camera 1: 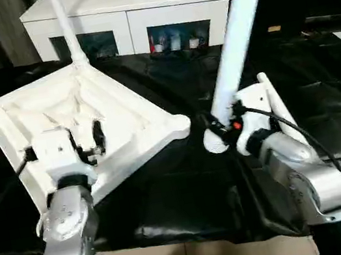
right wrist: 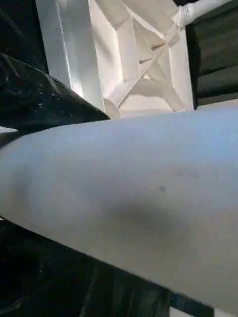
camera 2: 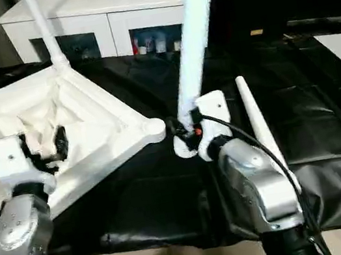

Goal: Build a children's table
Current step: Insert table leg to table base

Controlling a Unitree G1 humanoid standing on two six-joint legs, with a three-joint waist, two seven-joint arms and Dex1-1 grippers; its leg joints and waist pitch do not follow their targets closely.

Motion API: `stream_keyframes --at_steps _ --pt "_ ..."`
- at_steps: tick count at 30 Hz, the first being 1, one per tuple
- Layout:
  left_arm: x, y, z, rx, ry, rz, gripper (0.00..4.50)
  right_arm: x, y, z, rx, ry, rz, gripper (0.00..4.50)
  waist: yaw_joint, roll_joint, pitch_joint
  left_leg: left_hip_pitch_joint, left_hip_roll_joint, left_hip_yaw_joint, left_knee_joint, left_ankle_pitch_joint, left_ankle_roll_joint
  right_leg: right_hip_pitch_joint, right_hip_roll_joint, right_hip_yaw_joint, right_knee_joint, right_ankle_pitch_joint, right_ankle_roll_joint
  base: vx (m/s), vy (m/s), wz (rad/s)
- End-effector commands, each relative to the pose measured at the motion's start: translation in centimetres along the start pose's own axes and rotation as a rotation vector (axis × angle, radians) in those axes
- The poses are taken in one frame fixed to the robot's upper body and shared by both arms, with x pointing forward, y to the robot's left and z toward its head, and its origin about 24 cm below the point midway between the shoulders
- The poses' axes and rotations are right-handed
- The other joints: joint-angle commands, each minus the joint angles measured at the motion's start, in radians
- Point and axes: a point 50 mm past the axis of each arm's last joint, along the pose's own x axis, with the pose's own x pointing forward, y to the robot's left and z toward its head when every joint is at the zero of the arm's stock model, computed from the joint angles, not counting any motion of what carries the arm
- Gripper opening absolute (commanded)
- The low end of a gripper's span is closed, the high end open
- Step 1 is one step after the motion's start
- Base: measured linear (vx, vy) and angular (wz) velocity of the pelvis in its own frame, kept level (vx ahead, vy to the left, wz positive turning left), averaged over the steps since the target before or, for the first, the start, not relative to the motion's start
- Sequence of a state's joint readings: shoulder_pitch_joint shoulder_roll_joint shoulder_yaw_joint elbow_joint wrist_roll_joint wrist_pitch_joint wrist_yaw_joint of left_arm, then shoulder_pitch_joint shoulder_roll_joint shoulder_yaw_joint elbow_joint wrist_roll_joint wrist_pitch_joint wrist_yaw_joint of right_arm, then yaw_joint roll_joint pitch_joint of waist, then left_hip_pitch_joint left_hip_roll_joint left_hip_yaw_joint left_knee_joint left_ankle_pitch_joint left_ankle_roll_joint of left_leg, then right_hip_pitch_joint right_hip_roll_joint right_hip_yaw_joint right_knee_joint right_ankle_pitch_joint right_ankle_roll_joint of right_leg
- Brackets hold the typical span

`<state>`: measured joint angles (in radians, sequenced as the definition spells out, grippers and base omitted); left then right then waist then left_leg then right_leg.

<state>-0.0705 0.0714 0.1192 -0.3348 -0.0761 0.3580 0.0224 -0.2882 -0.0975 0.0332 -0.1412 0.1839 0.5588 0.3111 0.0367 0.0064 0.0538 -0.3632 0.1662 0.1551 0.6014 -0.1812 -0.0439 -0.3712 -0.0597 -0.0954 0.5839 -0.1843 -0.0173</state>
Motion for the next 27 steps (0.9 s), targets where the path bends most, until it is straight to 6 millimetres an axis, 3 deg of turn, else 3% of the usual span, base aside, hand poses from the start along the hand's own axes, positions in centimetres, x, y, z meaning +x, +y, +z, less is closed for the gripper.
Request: stream_keyframes --at_steps 1,3,4,5,6,7,8,9,10,11,12,13,14,15,16,17,18,19,20,21,22,23,24,25,26,27 --pt "-0.1 -0.2 0.4 -0.014 -0.007 -0.023 4.09 0.3 -0.1 1.0 -0.001 -0.042 0.002 1.85 -0.007 0.013 -0.037 0.071 0.060 -0.037 -0.096 -0.664 -0.037 0.016 -0.070 0.035 -0.111 -0.589 -0.043 0.000 0.000 0.00" --pt "-0.1 -0.1 0.4 -0.007 -0.008 -0.022 4.09 0.4 0.1 0.8 0.006 -0.037 0.014 1.85 -0.013 0.011 -0.033 0.082 0.056 -0.037 -0.094 -0.679 -0.031 0.019 -0.067 0.026 -0.122 -0.613 -0.032 0.000 0.000 0.00" --pt "0.0 -0.1 0.4 -0.008 -0.007 -0.023 4.09 0.4 0.1 0.8 0.005 -0.036 0.016 1.85 -0.016 0.008 -0.027 0.079 0.054 -0.038 -0.096 -0.678 -0.028 0.030 -0.071 0.026 -0.125 -0.647 -0.022 0.060 -0.004 -0.09" --pt "0.0 -0.1 0.4 -0.009 -0.007 -0.026 4.09 0.4 0.2 0.8 0.005 -0.033 0.020 1.85 -0.015 0.008 -0.028 0.078 0.052 -0.037 -0.096 -0.665 -0.027 0.035 -0.076 0.028 -0.125 -0.658 -0.022 0.060 -0.004 -0.09" --pt "0.0 -0.1 0.4 -0.009 -0.007 -0.028 4.09 0.5 0.3 0.8 0.007 -0.032 0.023 1.85 -0.014 0.025 -0.038 0.185 0.073 -0.007 -0.078 -0.675 -0.069 -0.031 -0.035 0.043 -0.121 -0.597 -0.050 0.069 -0.009 -0.27" --pt "0.0 -0.2 0.4 -0.014 -0.004 -0.035 4.09 0.6 0.3 0.8 0.007 -0.035 0.023 1.85 -0.021 0.026 -0.029 0.174 0.106 -0.018 -0.110 -0.694 -0.078 -0.024 -0.018 0.029 -0.075 -0.457 -0.067 0.076 -0.003 -0.56" --pt "0.0 -0.2 0.4 -0.014 -0.004 -0.035 4.09 0.6 0.3 0.8 0.007 -0.035 0.023 1.85 -0.020 0.023 -0.030 0.181 0.117 -0.012 -0.120 -0.714 -0.076 -0.027 -0.023 0.026 -0.061 -0.419 -0.077 0.076 -0.003 -0.56" --pt "0.1 -0.2 0.4 -0.018 -0.002 -0.039 4.09 0.6 0.3 0.9 0.009 -0.038 0.020 1.85 -0.024 0.021 -0.033 0.184 0.120 -0.002 -0.128 -0.710 -0.070 -0.026 -0.033 0.026 -0.041 -0.361 -0.107 0.091 -0.005 -0.76" --pt "0.1 -0.2 0.3 -0.022 -0.001 -0.040 4.09 0.6 0.3 0.9 0.013 -0.039 0.018 1.85 -0.025 0.015 -0.031 0.181 0.112 0.011 -0.127 -0.690 -0.066 -0.024 -0.038 0.032 -0.043 -0.352 -0.125 0.122 -0.022 -0.74" --pt "0.0 -0.2 0.2 -0.027 0.002 -0.040 4.09 0.7 0.3 0.9 0.012 -0.040 0.019 1.85 -0.018 0.002 -0.038 0.113 0.054 0.030 -0.105 -0.600 -0.039 0.040 -0.066 0.066 -0.068 -0.379 -0.161 0.122 -0.022 -0.74" --pt "0.0 -0.3 0.1 -0.032 0.007 -0.039 4.09 0.7 0.3 0.9 0.008 -0.040 0.020 1.85 0.015 -0.017 -0.059 0.009 -0.001 0.016 -0.044 -0.336 0.028 0.148 -0.123 0.127 -0.090 -0.480 -0.147 0.138 -0.031 -0.42" --pt "-0.2 -0.3 -0.2 -0.054 0.014 -0.035 4.09 0.7 0.3 0.8 0.004 -0.038 0.025 1.85 0.030 -0.024 -0.067 -0.019 0.000 -0.018 0.021 -0.173 0.089 0.166 -0.175 0.165 -0.106 -0.579 -0.173 0.120 -0.027 -0.15" --pt "-0.2 -0.3 -0.2 -0.054 0.014 -0.035 4.09 0.7 0.3 0.8 0.004 -0.038 0.025 1.85 0.033 -0.015 -0.070 -0.037 0.003 -0.032 0.035 -0.120 0.103 0.170 -0.178 0.168 -0.105 -0.563 -0.200 0.120 -0.027 -0.15" --pt "-0.7 -0.1 -0.7 -0.040 0.030 -0.031 4.09 0.7 0.4 0.8 -0.002 -0.034 0.038 1.85 0.029 -0.014 -0.068 -0.060 0.006 -0.043 0.028 -0.044 0.112 0.160 -0.141 0.138 -0.093 -0.473 -0.227 0.105 -0.016 -0.10" --pt "-0.7 -0.1 -0.7 -0.039 0.031 -0.031 4.09 0.7 0.4 0.8 -0.003 -0.034 0.039 1.85 0.026 -0.003 -0.067 -0.055 0.013 -0.043 0.002 -0.008 0.113 0.146 -0.113 0.107 -0.086 -0.434 -0.223 0.114 0.014 -0.12" --pt "-1.0 0.0 -1.0 -0.025 0.043 -0.029 4.09 0.8 0.5 0.8 -0.007 -0.031 0.047 1.85 0.014 0.017 -0.060 -0.032 0.032 -0.042 -0.051 -0.005 0.120 0.111 -0.057 0.055 -0.078 -0.401 -0.179 0.114 0.014 -0.12" --pt "-1.1 0.0 -1.0 -0.024 0.045 -0.029 4.09 0.8 0.5 0.8 -0.007 -0.031 0.047 1.85 0.010 0.034 -0.058 -0.012 0.050 -0.055 -0.066 -0.069 0.119 0.098 -0.040 0.040 -0.069 -0.389 -0.153 0.157 0.038 -0.11" --pt "-1.3 0.0 -1.2 -0.019 0.055 -0.025 4.09 0.8 0.6 0.8 -0.012 -0.029 0.054 1.85 -0.015 0.039 -0.064 0.053 0.098 -0.098 -0.088 -0.173 0.145 0.067 -0.023 0.024 -0.028 -0.305 -0.138 0.170 0.033 0.01" --pt "-1.4 0.1 -1.3 -0.021 0.058 -0.020 4.09 0.9 0.6 0.8 -0.013 -0.028 0.058 1.85 -0.035 0.041 -0.066 0.121 0.139 -0.137 -0.098 -0.243 0.200 0.011 -0.023 0.015 0.029 -0.211 -0.148 0.170 0.033 0.01" --pt "-1.5 0.1 -1.3 -0.022 0.060 -0.016 4.09 0.9 0.6 0.8 -0.013 -0.028 0.063 1.85 -0.042 0.035 -0.065 0.148 0.155 -0.158 -0.098 -0.213 0.279 -0.019 -0.034 0.022 0.066 -0.145 -0.121 0.143 0.019 0.08" --pt "-1.7 0.2 -1.3 -0.015 0.063 -0.010 4.09 1.0 0.7 0.7 -0.017 -0.021 0.074 1.85 -0.041 0.014 -0.055 0.138 0.139 -0.144 -0.090 -0.184 0.347 -0.026 -0.051 0.037 0.067 -0.090 -0.101 0.130 0.001 0.05" --pt "-1.7 0.2 -1.3 -0.015 0.063 -0.010 4.09 1.0 0.7 0.7 -0.022 -0.021 0.079 1.85 -0.038 0.002 -0.053 0.120 0.108 -0.117 -0.079 -0.180 0.351 -0.009 -0.066 0.048 0.038 -0.048 -0.121 0.130 0.001 0.05" --pt "-1.8 0.2 -1.3 -0.017 0.062 -0.010 4.09 1.1 0.8 0.6 -0.018 -0.020 0.083 1.85 -0.002 -0.036 -0.055 0.009 -0.006 -0.031 -0.015 -0.154 0.305 0.112 -0.112 0.112 -0.036 0.002 -0.200 0.117 -0.023 0.05" --pt "-1.9 0.3 -1.3 -0.016 0.061 -0.006 4.09 1.1 0.8 0.6 -0.013 -0.019 0.084 1.85 0.042 -0.038 -0.074 -0.055 -0.022 -0.035 0.074 -0.091 0.240 0.190 -0.187 0.181 -0.077 -0.053 -0.241 0.101 -0.027 0.10" --pt "-1.9 0.3 -1.2 -0.012 0.057 -0.007 4.09 1.2 0.9 0.5 -0.017 -0.017 0.089 1.85 0.051 -0.034 -0.069 -0.083 -0.002 -0.051 0.084 -0.048 0.161 0.196 -0.180 0.176 -0.074 -0.051 -0.279 0.101 -0.027 0.10" --pt "-1.9 0.4 -1.1 -0.009 0.055 -0.009 4.09 1.2 0.9 0.5 -0.019 -0.016 0.090 1.85 0.051 -0.027 -0.061 -0.081 0.008 -0.055 0.062 -0.025 0.135 0.185 -0.159 0.152 -0.070 -0.052 -0.285 0.097 -0.023 0.09"
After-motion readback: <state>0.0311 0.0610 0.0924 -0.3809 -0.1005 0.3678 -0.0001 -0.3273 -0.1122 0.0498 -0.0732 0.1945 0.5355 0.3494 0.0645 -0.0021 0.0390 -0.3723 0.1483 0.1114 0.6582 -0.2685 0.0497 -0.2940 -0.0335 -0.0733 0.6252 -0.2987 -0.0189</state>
